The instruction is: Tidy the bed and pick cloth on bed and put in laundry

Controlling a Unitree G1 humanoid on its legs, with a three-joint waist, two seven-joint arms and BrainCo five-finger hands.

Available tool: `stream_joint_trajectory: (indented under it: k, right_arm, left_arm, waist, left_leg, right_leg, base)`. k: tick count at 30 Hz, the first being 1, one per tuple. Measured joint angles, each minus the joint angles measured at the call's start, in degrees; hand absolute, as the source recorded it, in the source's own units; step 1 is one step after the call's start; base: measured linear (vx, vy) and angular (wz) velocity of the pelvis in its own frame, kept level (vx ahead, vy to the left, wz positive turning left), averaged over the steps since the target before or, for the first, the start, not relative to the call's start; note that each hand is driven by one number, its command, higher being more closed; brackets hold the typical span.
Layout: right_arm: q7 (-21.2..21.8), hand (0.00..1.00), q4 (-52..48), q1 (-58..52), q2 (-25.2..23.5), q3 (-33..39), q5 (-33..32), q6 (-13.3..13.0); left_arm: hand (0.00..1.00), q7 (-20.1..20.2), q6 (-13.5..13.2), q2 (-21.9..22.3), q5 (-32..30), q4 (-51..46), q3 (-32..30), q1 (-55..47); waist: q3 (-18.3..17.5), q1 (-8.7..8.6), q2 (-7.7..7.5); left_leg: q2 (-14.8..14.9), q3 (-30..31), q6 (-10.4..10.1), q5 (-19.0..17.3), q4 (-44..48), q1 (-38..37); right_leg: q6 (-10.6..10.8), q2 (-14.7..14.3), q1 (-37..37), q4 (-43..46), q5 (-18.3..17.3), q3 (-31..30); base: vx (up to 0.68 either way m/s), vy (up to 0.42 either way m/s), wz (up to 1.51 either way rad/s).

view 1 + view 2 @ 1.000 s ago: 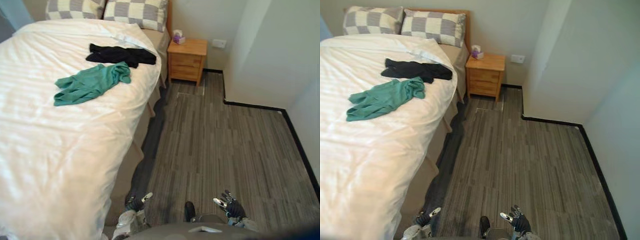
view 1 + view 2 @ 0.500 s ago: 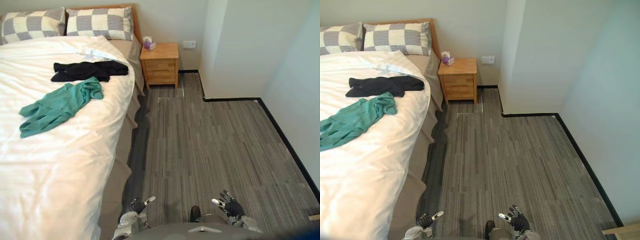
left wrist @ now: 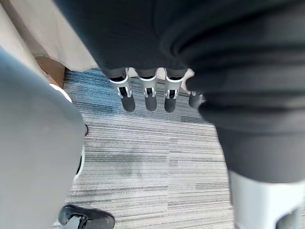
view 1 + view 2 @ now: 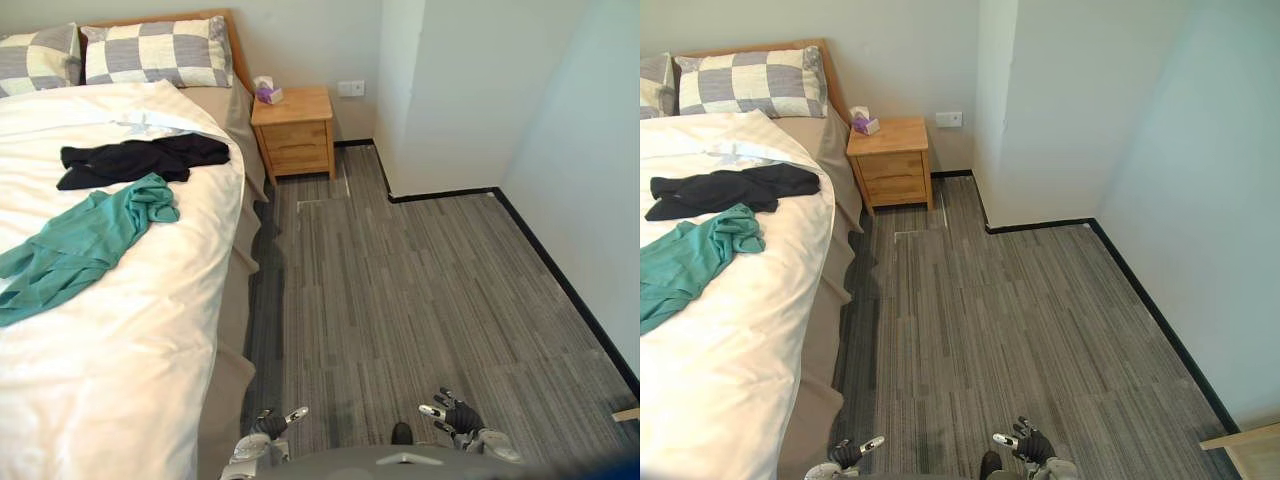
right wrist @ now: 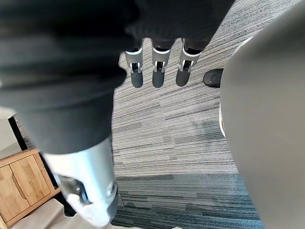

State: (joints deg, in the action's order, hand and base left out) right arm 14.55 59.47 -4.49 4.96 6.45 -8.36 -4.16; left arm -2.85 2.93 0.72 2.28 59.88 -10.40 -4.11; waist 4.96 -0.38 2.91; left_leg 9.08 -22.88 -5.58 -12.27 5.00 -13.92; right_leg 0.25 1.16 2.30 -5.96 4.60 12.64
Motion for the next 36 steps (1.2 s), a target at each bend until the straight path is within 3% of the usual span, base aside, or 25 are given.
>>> stream_joint_trajectory:
  k: [4, 9, 13, 14, 16, 18, 19, 20, 23, 26, 28, 29, 30, 32, 34, 36]
  right_arm:
    - [-1.4, 0.00, 0.0, -0.8, -0.6, 1.7, -1.7, -2.1]
    - [-3.2, 0.00, -0.7, -2.5, -2.6, 6.8, -4.2, -5.1]
    - [-3.7, 0.00, -0.8, -2.5, -4.0, 9.1, -4.4, -5.5]
    - [-3.6, 0.00, -1.0, -2.5, -4.4, 9.0, -4.3, -5.5]
    - [-3.5, 0.00, -1.2, -2.5, -4.6, 8.7, -4.2, -5.4]
    - [-3.5, 0.00, -1.4, -2.6, -4.0, 8.3, -4.2, -5.3]
    - [-3.5, 0.00, -2.0, -2.6, -3.9, 8.0, -4.2, -5.0]
    - [-3.5, 0.00, -2.7, -2.5, -3.9, 7.7, -4.1, -5.0]
    - [-3.5, 0.00, -3.0, -2.4, -3.9, 7.7, -3.8, -4.9]
    - [-3.4, 0.00, -3.6, -2.6, -3.9, 7.7, -3.8, -5.0]
    - [-3.3, 0.00, -4.7, -3.8, -3.2, 7.4, -3.7, -5.5]
    - [-3.0, 0.00, -5.2, -3.6, -2.6, 6.7, -3.2, -5.5]
    - [-2.8, 0.00, -5.8, -4.2, -3.2, 6.2, -2.7, -5.6]
    - [-2.7, 0.00, -5.6, -4.5, -4.3, 6.0, -1.4, -5.7]
    - [-2.5, 0.00, -5.5, -4.5, -4.1, 5.5, 0.0, -5.5]
    - [-2.7, 0.00, -5.5, -4.5, -4.1, 5.6, 1.2, -5.3]
  left_arm:
    - [0.00, 0.8, -2.3, 0.0, 6.1, -0.1, -1.6, -0.9]
    - [0.00, 4.5, -6.5, 0.1, 15.4, -0.1, -4.2, -1.8]
    - [0.00, 5.1, -7.9, -0.1, 19.8, -0.2, -7.0, -2.4]
    - [0.00, 5.0, -8.3, -0.3, 20.0, -0.7, -7.9, -2.5]
    - [0.00, 5.0, -8.5, -0.3, 20.8, -2.5, -8.3, -3.0]
    - [0.00, 4.9, -8.7, 0.2, 20.8, -3.0, -8.9, -2.9]
    - [0.00, 4.9, -8.7, 0.2, 20.8, -3.2, -8.8, -2.7]
    - [0.00, 4.8, -8.5, 0.3, 20.8, -3.6, -8.7, -2.6]
    - [0.00, 4.9, -8.3, 0.6, 20.8, -4.2, -8.6, -2.8]
    - [0.00, 4.9, -8.2, 0.7, 20.8, -4.5, -8.7, -2.8]
    - [0.00, 4.9, -8.1, 1.6, 21.0, -4.7, -8.9, -2.8]
    - [0.00, 4.9, -8.0, 1.7, 21.4, -4.7, -9.0, -3.1]
    - [0.00, 5.0, -7.9, 1.1, 21.4, -4.8, -8.9, -3.1]
    - [0.00, 5.0, -7.5, 0.3, 21.7, -5.1, -9.0, -3.1]
    - [0.00, 5.1, -7.2, 0.7, 21.9, -5.0, -9.0, -3.4]
    - [0.00, 5.6, -7.2, 0.8, 21.9, -5.0, -8.8, -3.6]
  waist:
    - [0.3, 0.18, -0.23]
    - [1.6, 1.38, -0.74]
    - [2.7, 1.58, -1.92]
    - [3.2, 1.72, -2.84]
    - [3.4, 2.31, -3.20]
    - [3.9, 2.79, -2.31]
    - [4.3, 2.87, -1.95]
    - [4.6, 2.91, -2.30]
    - [4.7, 3.20, -2.38]
    - [4.9, 3.21, -2.36]
    - [4.8, 3.33, -0.52]
    - [4.7, 4.19, 0.28]
    - [4.9, 4.18, -0.78]
    - [4.7, 4.61, -2.49]
    - [4.0, 4.47, -2.25]
    - [3.3, 4.84, -2.28]
  left_leg:
    - [0.1, 1.1, 0.0, 0.0, 0.2, 1.0]
    - [0.3, 2.8, 0.0, 0.0, 1.3, 2.8]
    - [0.9, 2.9, 0.0, 0.0, 5.5, 5.0]
    - [1.5, 2.9, 0.0, 0.0, 11.0, 7.3]
    - [3.6, 3.5, 0.2, 0.1, 23.2, 12.8]
    - [6.0, 7.0, 3.3, 2.6, 35.0, 18.1]
    - [6.9, 9.1, 3.2, 6.0, 41.3, 20.6]
    - [6.9, 10.6, 2.2, 6.8, 45.7, 22.9]
    - [5.4, 10.2, 1.3, 0.3, 40.5, 23.5]
    - [3.5, 7.5, 1.2, -0.4, 26.7, 23.2]
    - [3.2, 7.1, 2.0, 0.7, 16.6, 21.8]
    - [3.4, 5.2, 2.7, 0.7, 15.8, 21.7]
    - [2.3, 4.2, 2.7, 0.5, 14.6, 20.7]
    - [0.1, 2.3, 4.0, 0.1, 14.8, 20.0]
    - [-0.2, 0.7, 6.1, -1.2, 16.6, 19.7]
    - [-0.9, -0.3, 6.2, -1.6, 16.0, 18.6]
  right_leg:
    - [-0.1, 0.2, -0.4, 0.0, -0.1, 1.0]
    - [-0.2, 0.5, -0.9, 0.0, -0.4, 3.1]
    - [-0.2, 0.8, -0.9, 0.0, -1.0, 3.9]
    - [-0.3, 1.3, -0.9, 0.0, -1.1, 3.9]
    - [-0.9, 1.5, -0.7, 0.1, -1.5, 4.1]
    - [-1.3, 0.7, 0.3, 0.1, -1.7, 5.0]
    - [-1.4, 0.5, 1.4, 0.4, -1.8, 5.4]
    - [-2.0, 0.5, 2.4, 1.1, -2.4, 4.1]
    - [-1.4, 1.5, 2.3, 3.6, -4.0, 1.5]
    - [-0.3, 2.7, 1.6, 4.1, -4.7, -0.4]
    - [0.9, 2.1, 1.5, 3.1, -4.9, -1.2]
    - [2.1, 2.1, 1.0, 7.0, -5.4, -1.3]
    - [2.1, 3.5, 0.4, 13.6, -8.3, -0.9]
    - [3.3, 5.6, 2.0, 13.4, -11.9, -0.9]
    - [4.0, 6.8, 3.3, 12.2, -12.5, -1.0]
    - [4.1, 7.5, 4.0, 11.6, -12.4, -1.1]
  base:
    - [0.00, 0.001, 0.14]
    - [0.00, 0.009, 0.16]
    - [0.00, -0.004, 0.02]
    - [0.01, -0.050, -0.20]
    - [0.00, -0.048, -0.28]
    - [0.04, -0.038, -0.28]
    - [0.13, -0.007, -0.26]
    - [0.12, 0.013, -0.26]
    - [0.15, 0.050, -0.37]
    - [0.11, 0.150, -0.32]
    - [0.09, 0.194, -0.44]
    - [0.20, 0.162, -0.46]
    - [0.24, 0.141, -0.35]
    - [0.26, 0.089, -0.24]
    - [0.22, 0.105, -0.20]
    - [0.19, 0.099, -0.11]
